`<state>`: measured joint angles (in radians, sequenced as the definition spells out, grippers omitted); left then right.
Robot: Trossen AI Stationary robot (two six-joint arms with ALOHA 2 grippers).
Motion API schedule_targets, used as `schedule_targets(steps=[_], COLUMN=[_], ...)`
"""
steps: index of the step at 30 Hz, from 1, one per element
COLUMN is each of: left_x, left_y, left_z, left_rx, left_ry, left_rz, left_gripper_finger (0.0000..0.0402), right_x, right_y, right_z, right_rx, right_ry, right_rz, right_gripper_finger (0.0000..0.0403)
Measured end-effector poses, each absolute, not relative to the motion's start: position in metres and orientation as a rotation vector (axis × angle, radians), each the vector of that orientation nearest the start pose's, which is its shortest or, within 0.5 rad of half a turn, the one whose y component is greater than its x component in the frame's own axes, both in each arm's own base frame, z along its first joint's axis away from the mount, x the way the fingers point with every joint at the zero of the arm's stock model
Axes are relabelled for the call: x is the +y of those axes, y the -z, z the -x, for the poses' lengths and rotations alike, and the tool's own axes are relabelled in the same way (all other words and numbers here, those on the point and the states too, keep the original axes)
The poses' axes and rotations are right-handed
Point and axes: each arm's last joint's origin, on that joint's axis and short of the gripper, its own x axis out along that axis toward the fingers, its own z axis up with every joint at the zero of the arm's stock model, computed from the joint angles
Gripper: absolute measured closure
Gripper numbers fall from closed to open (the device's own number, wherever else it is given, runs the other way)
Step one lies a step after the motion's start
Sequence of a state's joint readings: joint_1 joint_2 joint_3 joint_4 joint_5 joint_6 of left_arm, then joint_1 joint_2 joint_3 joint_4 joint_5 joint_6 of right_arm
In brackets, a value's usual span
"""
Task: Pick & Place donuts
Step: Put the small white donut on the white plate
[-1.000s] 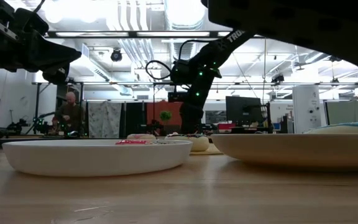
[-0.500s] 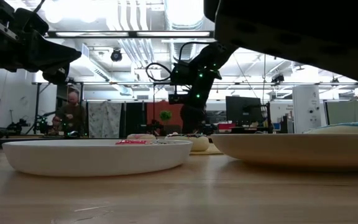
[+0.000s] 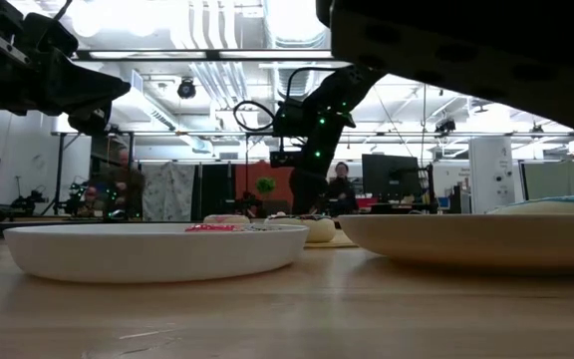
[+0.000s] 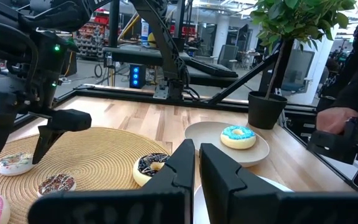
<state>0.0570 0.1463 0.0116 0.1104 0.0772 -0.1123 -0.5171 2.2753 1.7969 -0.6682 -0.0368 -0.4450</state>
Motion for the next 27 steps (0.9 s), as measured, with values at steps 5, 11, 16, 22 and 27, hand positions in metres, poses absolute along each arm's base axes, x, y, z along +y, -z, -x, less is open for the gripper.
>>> schedule_targets(steps=[5, 11, 16, 22, 27], left_x=[0.004, 0.004, 0.004, 0.004, 0.004], left_y=[-0.166, -0.166, -0.166, -0.166, -0.166], left_z=[-0.106, -0.106, -0.106, -0.106, -0.106], left_rx=[0.026, 0.026, 0.026, 0.025, 0.026], left_ry=[0.019, 0.019, 0.019, 0.019, 0.019], left_rz=[0.114, 0.114, 0.114, 0.114, 0.114], left_gripper_finger=[0.0402, 0.0402, 0.0402, 0.0402, 0.0402], right_x=[-0.231, -0.230, -0.230, -0.231, -0.232], right_y=[-0.157, -0.156, -0.153, -0.140, -0.143], right_z=[-0.416, -0.417, -0.416, -0.419, -0.421], right_rx=[1.162, 1.160, 1.154, 1.153, 1.145], right_ry=[0.159, 0.157, 0.166, 0.176, 0.178], right_rz=[0.053, 0.046, 0.038, -0.016, -0.015], right_gripper_finger=[0.0104, 0.0108, 0.0104, 0.0107, 0.0111])
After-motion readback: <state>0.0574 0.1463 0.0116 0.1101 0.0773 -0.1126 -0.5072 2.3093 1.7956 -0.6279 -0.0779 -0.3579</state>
